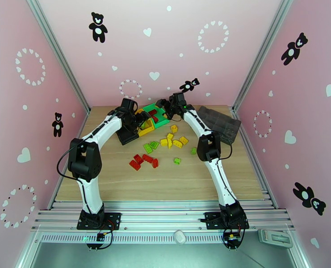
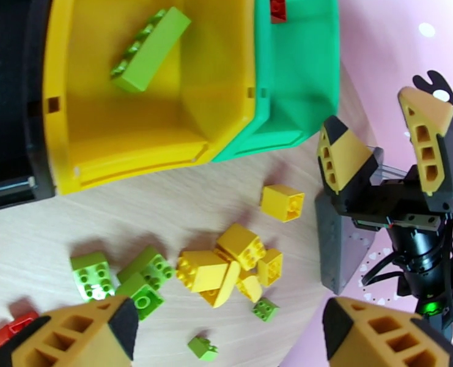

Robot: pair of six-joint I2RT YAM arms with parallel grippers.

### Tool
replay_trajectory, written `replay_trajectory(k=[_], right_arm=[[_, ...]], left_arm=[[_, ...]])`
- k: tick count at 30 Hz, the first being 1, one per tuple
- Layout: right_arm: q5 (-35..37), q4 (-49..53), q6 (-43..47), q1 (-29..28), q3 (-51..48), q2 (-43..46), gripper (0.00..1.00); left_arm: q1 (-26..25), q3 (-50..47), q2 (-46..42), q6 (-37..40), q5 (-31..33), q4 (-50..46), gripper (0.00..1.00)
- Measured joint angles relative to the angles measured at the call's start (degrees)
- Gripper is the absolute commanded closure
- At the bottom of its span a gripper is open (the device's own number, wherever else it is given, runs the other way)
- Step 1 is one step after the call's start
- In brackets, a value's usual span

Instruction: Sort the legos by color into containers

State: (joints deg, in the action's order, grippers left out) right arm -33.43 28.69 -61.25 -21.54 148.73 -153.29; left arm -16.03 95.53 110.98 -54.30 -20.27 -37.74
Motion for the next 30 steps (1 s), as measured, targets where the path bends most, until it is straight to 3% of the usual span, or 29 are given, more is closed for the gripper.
replay_trajectory(k=[5,16,30], right_arm=[[0.37,8.92,9.38,-1.07,-2.45,4.33,0.10],[7.30,20.52,29.38,-10.60,-30.36,30.64,0.06],[19.91,28.81,39.30,-24.76,-45.35,33.75,0.18]], left_arm=[[0.00,-5.07,-5.42,2.32,2.97,-2.21,0.14],[0.00,-21.55,-20.04,3.45,10.97,-5.84,0.12],[0.11,-37.73,-32.68,-1.14,14.78,-6.62,0.11]])
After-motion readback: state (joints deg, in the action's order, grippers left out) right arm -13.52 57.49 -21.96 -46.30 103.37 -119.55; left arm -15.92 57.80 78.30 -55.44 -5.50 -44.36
